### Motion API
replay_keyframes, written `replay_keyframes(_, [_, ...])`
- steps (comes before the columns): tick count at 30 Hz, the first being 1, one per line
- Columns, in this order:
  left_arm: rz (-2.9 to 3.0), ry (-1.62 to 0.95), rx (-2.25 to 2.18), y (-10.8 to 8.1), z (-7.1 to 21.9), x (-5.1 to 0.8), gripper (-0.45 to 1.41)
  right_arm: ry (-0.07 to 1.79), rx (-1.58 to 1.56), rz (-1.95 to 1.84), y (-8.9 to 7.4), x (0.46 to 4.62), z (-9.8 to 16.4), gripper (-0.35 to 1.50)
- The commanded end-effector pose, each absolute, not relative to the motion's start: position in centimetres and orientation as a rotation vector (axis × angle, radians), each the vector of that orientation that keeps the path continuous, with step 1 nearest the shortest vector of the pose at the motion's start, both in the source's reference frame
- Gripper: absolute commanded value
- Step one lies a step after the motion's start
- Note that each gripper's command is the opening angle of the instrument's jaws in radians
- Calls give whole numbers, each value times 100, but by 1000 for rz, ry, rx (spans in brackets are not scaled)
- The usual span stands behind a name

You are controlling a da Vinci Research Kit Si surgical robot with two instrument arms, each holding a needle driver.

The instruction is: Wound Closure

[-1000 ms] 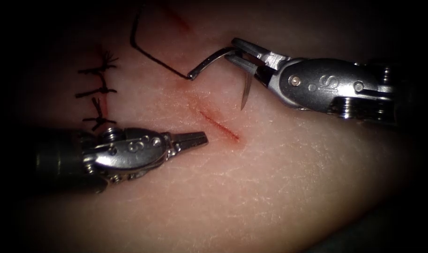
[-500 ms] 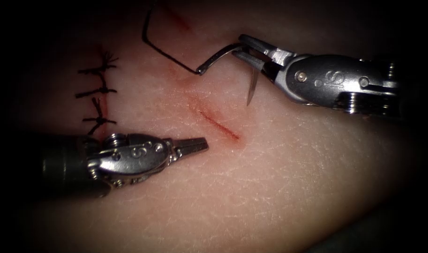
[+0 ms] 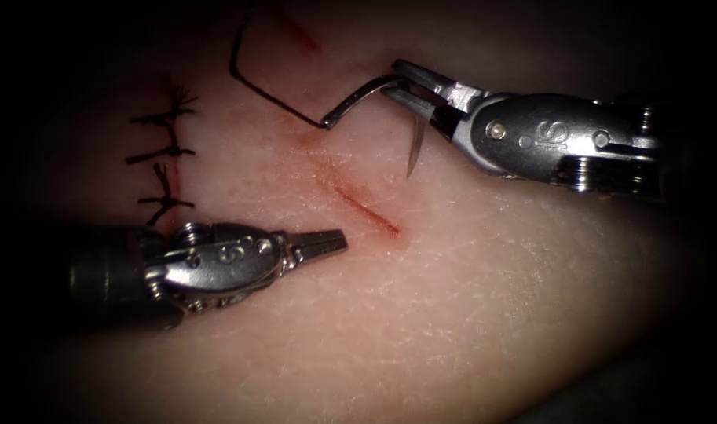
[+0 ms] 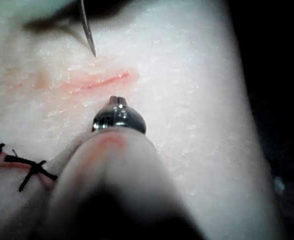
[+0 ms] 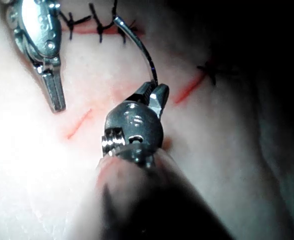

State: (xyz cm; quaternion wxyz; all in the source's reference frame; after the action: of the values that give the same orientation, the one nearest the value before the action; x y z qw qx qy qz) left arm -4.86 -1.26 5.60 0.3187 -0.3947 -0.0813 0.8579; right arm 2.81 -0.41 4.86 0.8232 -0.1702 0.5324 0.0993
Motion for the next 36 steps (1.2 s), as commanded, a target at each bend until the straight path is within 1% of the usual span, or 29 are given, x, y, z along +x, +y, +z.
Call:
replay_keyframes(1, [2257, -213, -1040, -124, 563, -494, -45, 1134, -363, 211, -39, 290, 489, -35])
replay_keyframes(17, [2259, -218, -1044, -123, 563, -490, -45, 1135, -392, 192, -59, 291, 522, -35])
replay_keyframes(36, [2262, -222, -1047, -123, 563, -486, -45, 1109, -313, 223, -101, 286, 562, -35])
